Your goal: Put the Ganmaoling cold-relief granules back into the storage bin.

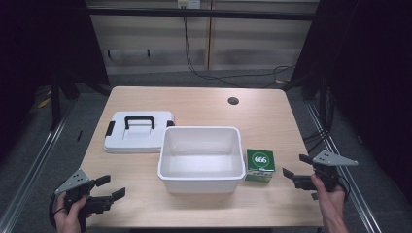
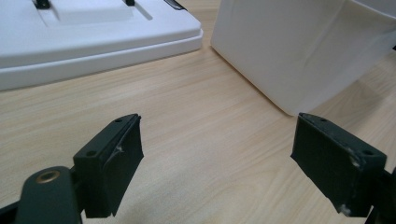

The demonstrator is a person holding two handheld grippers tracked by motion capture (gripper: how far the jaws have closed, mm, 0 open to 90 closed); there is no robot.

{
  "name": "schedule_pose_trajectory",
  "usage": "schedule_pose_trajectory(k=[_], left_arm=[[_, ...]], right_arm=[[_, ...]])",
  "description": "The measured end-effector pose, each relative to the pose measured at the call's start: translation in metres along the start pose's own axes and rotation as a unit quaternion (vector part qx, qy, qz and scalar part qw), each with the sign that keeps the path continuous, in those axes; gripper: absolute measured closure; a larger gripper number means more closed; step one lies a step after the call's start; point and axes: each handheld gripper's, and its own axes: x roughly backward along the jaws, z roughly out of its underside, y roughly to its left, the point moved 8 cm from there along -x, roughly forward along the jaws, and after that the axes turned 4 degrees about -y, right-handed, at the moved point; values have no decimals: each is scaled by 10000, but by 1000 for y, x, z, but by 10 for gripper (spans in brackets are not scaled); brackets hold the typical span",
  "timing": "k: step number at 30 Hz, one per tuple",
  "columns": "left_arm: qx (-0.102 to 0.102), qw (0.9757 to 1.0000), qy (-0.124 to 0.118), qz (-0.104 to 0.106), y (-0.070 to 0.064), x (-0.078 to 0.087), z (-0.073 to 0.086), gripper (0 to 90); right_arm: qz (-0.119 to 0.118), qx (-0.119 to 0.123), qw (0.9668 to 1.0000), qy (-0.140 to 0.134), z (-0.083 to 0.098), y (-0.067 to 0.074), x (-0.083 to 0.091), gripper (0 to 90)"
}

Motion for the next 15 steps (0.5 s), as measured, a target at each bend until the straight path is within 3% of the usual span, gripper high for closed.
schedule_pose_trajectory(k=[4,10,13,15], left_arm=[[42,10000,6,-10,1,-1,0,158],[47,10000,-4,-39,2,0,1,158],[33,10000,-3,-31,1,0,1,158],[16,10000,14,-18,0,0,0,159]], right_arm=[[-157,28,9994,292,6,2,-4,135],[-275,181,9991,260,-2,14,-3,136],[-275,188,9990,296,-3,15,-3,135],[-398,140,9985,335,-6,16,-2,136]])
